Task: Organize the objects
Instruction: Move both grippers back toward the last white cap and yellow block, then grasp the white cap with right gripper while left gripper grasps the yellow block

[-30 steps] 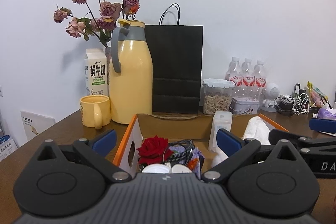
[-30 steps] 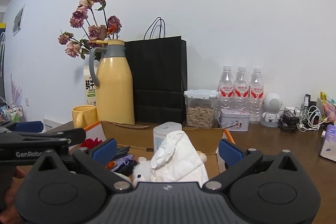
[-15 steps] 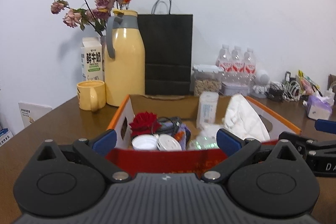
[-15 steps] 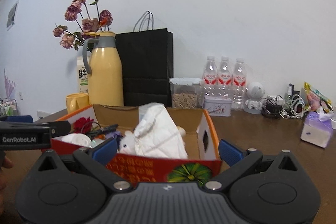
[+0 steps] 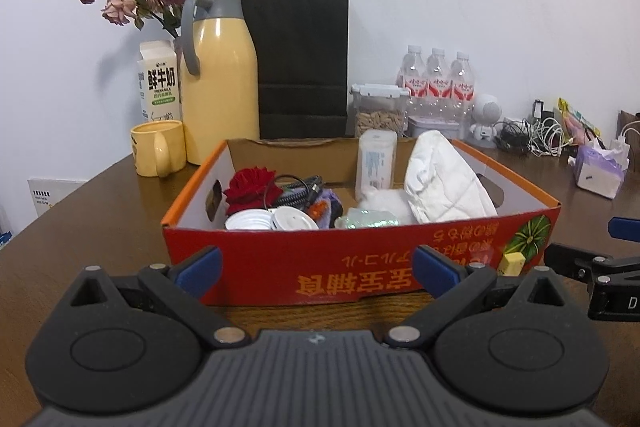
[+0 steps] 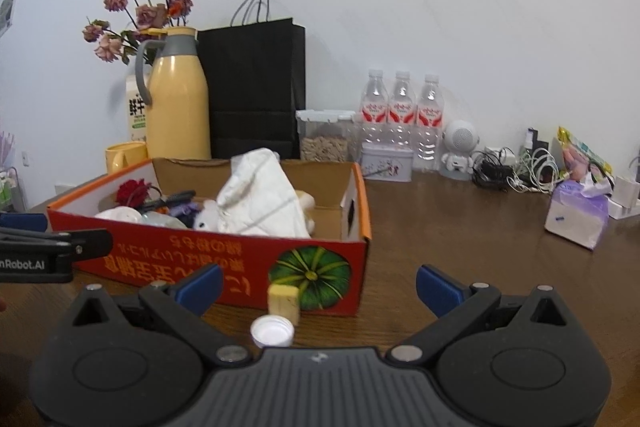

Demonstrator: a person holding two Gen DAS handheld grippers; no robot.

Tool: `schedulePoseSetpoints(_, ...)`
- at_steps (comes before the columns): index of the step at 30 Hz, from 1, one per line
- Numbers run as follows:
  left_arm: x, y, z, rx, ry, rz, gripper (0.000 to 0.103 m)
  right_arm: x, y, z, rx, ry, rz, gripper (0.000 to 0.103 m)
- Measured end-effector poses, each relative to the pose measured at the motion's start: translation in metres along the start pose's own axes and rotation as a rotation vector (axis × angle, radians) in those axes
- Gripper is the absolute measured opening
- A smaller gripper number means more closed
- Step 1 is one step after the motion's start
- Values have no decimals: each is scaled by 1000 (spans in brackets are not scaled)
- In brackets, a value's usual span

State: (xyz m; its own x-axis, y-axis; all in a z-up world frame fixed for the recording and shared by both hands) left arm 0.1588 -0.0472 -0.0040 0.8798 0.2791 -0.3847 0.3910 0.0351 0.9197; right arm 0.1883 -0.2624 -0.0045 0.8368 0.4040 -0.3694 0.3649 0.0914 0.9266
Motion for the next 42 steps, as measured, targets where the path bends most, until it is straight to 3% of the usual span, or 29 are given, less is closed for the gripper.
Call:
schedulePoseSetpoints(28, 9, -6, 2, -42, -21, -29, 103, 15, -9, 17, 42, -15, -101, 103)
schedulePoseSetpoints(34, 12, -8, 3, -40, -28, -49, 103, 20, -9, 18, 54, 3, -120, 87)
schedulePoseSetpoints(42, 14, -9, 3, -42, -33, -63, 103, 41, -9, 6, 69, 150, -209, 64)
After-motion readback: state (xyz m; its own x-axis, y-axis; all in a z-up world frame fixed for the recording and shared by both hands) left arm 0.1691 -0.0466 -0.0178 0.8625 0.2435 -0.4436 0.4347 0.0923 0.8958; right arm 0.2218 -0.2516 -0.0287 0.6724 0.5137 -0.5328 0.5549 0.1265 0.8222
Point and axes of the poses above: each gripper's, at about its wrist camera, not at the fingertips, and x roughly the way its jaws point, z to its right, y to its top, the point moved 1 cm from there along x, roughly the way its jaws point, and after that the axes turned 12 degrees about y, right-handed, at the moved point
